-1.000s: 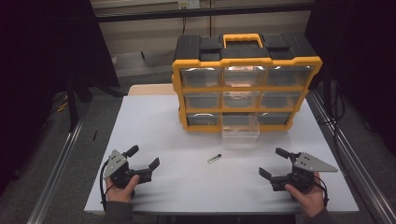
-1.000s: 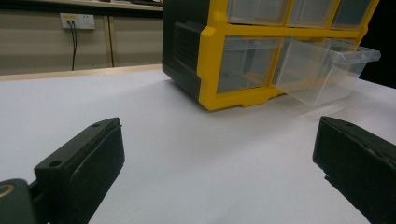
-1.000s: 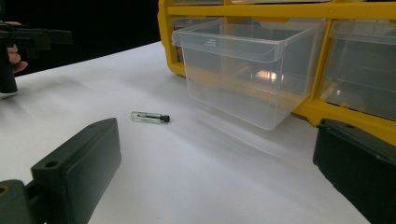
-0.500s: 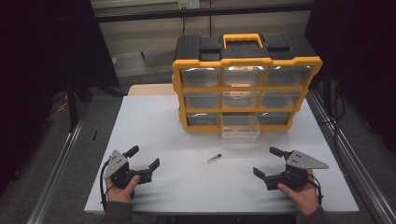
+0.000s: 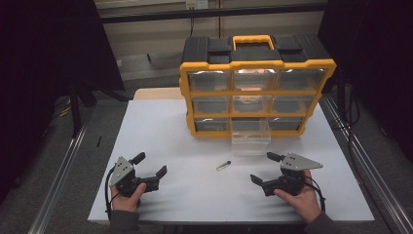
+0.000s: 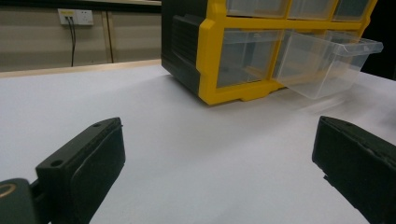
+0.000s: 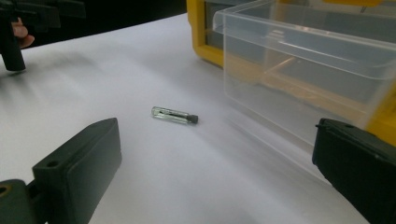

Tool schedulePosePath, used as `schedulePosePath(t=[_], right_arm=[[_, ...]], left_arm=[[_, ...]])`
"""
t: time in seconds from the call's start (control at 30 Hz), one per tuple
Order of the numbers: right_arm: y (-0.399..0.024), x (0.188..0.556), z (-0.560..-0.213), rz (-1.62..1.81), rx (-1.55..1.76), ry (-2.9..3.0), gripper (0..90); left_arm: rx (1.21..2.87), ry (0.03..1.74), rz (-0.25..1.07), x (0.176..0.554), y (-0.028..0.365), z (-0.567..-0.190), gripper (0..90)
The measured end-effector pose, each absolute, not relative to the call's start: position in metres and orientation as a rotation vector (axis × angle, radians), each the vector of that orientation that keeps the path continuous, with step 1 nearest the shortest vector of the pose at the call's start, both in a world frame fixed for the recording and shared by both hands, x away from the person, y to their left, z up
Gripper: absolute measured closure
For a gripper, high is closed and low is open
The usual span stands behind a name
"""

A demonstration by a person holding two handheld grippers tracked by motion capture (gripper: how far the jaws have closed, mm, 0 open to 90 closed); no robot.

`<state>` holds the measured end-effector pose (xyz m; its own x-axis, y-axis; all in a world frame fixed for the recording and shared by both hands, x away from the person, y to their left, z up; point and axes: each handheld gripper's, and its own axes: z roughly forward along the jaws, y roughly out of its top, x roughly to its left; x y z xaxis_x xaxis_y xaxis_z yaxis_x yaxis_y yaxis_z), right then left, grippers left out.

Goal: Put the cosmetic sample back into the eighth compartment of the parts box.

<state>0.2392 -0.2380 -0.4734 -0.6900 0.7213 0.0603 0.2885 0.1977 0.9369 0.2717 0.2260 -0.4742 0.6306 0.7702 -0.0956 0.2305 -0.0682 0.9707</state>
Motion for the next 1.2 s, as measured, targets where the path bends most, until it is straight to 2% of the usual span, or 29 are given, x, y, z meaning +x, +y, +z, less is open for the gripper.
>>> schedulePosePath(t=[0.53, 0.57, 1.07, 1.2], right_arm=[[-0.194, 0.264, -0.470, 1.416, 0.901, 2.255, 5.3], [-0.189, 0.267, -0.469, 1.418, 0.890, 2.278, 7.8], [-0.175, 0.288, -0.469, 1.389, 0.893, 2.365, 9.5], [-0.170, 0.295, -0.470, 1.367, 0.892, 2.402, 14.2]], left_arm=[[1.619, 0.844, 0.542, 0.272, 0.226, -0.475, 2.7], [1.618, 0.844, 0.542, 0.272, 0.226, -0.475, 2.7], [1.617, 0.844, 0.540, 0.272, 0.225, -0.475, 2.7], [1.628, 0.844, 0.547, 0.272, 0.225, -0.475, 2.7]])
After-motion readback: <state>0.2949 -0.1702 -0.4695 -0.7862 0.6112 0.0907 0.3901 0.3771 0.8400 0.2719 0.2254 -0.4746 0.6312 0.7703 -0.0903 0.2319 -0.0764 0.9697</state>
